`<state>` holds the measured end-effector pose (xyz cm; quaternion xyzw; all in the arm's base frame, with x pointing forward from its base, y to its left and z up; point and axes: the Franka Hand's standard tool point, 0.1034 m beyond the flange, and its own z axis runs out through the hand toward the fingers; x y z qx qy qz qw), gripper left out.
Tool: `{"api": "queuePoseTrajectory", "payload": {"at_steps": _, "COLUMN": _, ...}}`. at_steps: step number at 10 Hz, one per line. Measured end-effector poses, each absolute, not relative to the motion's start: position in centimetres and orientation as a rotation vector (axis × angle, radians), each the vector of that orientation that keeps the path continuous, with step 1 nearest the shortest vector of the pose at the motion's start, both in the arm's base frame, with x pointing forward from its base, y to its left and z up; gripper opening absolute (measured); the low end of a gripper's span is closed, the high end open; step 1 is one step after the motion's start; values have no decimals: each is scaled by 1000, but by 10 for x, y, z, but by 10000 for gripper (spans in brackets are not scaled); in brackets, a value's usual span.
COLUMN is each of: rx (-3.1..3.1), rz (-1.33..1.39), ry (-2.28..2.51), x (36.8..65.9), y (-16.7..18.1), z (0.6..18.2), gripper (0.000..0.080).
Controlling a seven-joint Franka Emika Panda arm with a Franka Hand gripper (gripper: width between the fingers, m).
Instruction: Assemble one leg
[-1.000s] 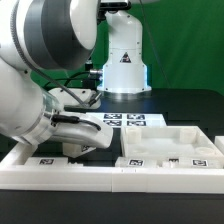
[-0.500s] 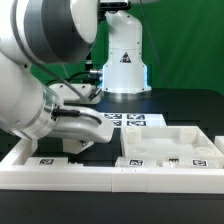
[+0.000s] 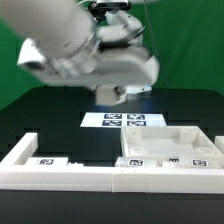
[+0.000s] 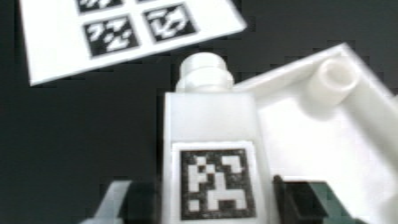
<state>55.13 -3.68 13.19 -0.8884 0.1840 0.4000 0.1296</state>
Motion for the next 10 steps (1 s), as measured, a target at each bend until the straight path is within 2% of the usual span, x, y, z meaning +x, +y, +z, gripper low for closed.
{"api": "queuePoseTrajectory", "payload": {"at_steps": 2, "rx": -2581, "rz": 1162, "ry": 521, "x": 550, "y": -40, "z": 128, "gripper": 285}}
{"api": "queuePoseTrajectory", "payload": {"at_steps": 5, "rx": -2640, "rz": 1041, "ry": 532, "x": 565, "y": -38, "z": 123, "gripper": 285}}
{"api": "queuePoseTrajectory", "payload": {"at_steps": 6, "rx": -2710, "rz": 886, "ry": 547, "x": 574, "y": -26, "z": 117, "gripper": 285}}
{"api": "queuePoseTrajectory", "payload": {"at_steps": 8, "rx": -2786, "rz": 708, "ry": 541, "x": 575, "y": 7, "z": 123, "gripper": 285}}
{"api": "queuePoseTrajectory", "payload": {"at_steps": 9, "rx": -2831, "rz": 559, "ry": 523, "x": 589, "y": 21, "z": 125, "gripper": 286}}
{"api": "queuePoseTrajectory", "payload": {"at_steps": 10, "rx": -2855, "rz": 459, "ry": 527, "x": 589, "y": 21, "z": 125, "gripper": 286}}
